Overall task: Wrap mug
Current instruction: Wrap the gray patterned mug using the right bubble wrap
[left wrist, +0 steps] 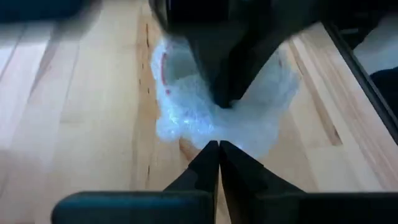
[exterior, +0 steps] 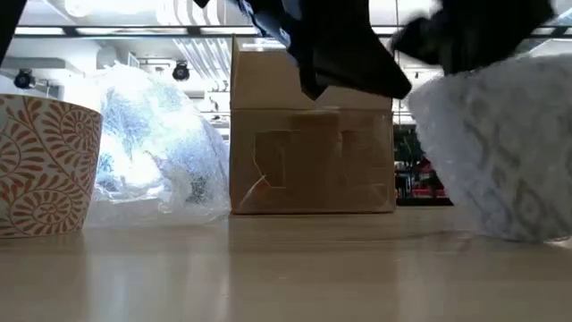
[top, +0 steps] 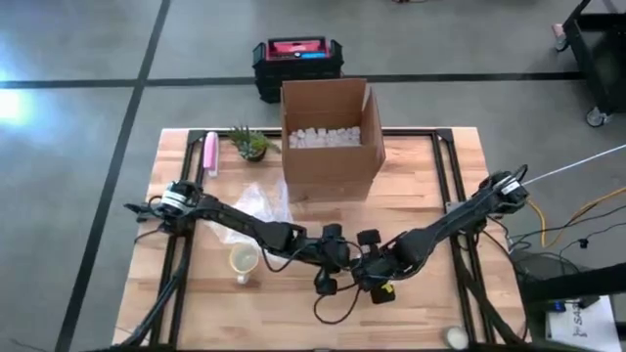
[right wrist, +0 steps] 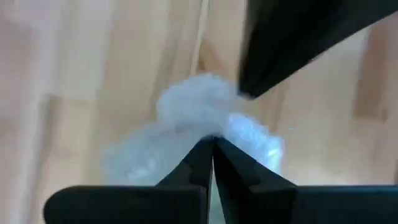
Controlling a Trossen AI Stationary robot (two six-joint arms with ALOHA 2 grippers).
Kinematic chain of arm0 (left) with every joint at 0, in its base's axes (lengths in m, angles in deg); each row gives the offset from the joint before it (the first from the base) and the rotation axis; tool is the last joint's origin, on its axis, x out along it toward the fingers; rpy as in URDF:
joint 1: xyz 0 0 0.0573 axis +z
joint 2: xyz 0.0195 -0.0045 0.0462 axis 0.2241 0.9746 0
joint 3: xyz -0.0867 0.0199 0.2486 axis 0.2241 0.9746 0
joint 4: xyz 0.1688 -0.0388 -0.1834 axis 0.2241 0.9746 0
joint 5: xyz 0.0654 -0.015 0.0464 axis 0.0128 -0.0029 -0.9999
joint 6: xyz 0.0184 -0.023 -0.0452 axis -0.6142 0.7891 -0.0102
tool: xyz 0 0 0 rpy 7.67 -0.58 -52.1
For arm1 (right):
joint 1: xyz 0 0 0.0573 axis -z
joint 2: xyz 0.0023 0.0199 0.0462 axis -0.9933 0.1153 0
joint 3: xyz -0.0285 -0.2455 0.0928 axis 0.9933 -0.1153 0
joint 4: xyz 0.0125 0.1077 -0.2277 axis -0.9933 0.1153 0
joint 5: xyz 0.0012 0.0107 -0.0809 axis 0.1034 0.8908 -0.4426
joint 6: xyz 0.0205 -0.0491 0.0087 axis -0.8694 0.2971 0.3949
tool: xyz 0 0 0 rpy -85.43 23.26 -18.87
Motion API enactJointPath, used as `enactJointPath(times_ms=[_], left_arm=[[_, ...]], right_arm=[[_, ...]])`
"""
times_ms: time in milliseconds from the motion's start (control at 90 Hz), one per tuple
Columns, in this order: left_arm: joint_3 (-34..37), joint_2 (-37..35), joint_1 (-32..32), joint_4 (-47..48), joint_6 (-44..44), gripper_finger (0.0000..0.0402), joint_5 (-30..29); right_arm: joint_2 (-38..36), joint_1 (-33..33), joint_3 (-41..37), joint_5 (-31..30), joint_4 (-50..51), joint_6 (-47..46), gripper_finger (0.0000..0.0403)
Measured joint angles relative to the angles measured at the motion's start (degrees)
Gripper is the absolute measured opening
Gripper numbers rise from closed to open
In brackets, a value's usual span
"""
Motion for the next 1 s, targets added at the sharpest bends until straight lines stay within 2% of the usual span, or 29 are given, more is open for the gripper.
enactJointPath(times_ms=[156, 333, 689, 1000], left_arm=[[0.0, 0.2, 0.1, -0.3, 0.0, 0.0, -0.1], [0.0, 0.1, 0.0, 0.0, 0.2, 0.0, -0.1], [0.1, 0.1, 0.0, -0.9, 0.4, 0.0, 0.0], [0.1, 0.1, 0.0, -5.2, 0.2, 0.0, -0.1]], right_arm=[[-1.6, -0.1, 0.9, -0.5, 3.9, -3.4, 0.0], [-1.6, -0.1, -1.6, -0.4, 7.0, -5.6, 0.0], [2.1, -0.1, -8.7, 3.0, 0.1, -6.9, 0.0], [1.0, -0.1, -8.4, 3.6, 0.0, -7.0, 0.0]])
